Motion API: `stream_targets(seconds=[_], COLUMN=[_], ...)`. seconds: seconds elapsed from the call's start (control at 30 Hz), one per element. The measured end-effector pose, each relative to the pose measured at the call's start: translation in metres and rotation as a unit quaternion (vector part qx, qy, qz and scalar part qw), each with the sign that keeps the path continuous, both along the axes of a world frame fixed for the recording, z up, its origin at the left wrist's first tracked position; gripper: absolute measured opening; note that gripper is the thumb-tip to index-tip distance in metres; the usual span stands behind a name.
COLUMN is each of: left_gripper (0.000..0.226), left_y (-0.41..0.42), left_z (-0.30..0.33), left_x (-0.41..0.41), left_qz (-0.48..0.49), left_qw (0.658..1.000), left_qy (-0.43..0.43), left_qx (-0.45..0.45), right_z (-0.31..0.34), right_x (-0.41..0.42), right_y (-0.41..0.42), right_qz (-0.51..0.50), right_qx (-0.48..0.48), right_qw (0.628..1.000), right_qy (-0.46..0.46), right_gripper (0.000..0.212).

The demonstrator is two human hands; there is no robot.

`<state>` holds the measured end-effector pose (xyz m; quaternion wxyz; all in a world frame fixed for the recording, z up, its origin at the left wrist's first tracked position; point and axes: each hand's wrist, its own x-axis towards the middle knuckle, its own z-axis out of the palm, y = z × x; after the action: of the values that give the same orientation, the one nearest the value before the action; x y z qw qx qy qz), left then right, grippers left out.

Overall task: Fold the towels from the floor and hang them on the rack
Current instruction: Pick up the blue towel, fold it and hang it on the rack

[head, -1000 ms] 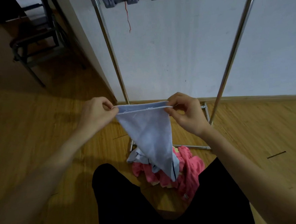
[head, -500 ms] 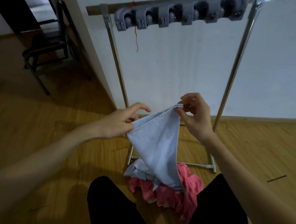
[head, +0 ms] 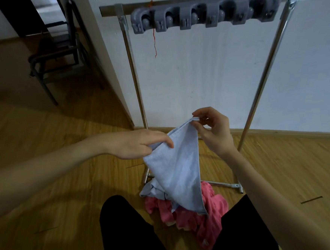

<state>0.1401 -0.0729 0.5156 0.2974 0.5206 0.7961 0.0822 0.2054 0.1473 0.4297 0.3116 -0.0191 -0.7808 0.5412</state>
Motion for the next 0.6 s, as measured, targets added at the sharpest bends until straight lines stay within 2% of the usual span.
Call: stream_targets(seconds=[0.2,0.33,0.4,0.5,0.6], left_gripper=[0.051,0.036,0.027,0.017,0.011], left_y=[-0.005,-0.005,-0.002,-0.001,-0.001], left_z=[0.003,-0.004,-0.007,-0.004,-0.002], left_x=[0.002,-0.005,-0.007,-0.005,-0.001], left_qz=[-0.014,-0.080,-0.110,-0.176,-0.176], left_qw=[1.000,0.990,0.976,0.937,0.916], left_qy=[0.026,0.105,0.163,0.259,0.314], left_qx=[-0.005,0.048,0.090,0.154,0.180], right_z=[0.000,0.001,0.001,0.002,0.004], right_x=[-0.004,-0.005,-0.005,-0.005,-0.005], right_y=[-0.009,-0.013,-0.014,-0.014,-0.012], right_qz=[0.015,0.024,0.026,0.024,0.022], right_qx=[0.010,0.009,0.009,0.004,-0.012], right_qw=[1.000,1.000,1.000,1.000,1.000], right_qy=[0.005,0.005,0.006,0.006,0.000], right_gripper=[0.021,0.023,0.022,0.020,0.018])
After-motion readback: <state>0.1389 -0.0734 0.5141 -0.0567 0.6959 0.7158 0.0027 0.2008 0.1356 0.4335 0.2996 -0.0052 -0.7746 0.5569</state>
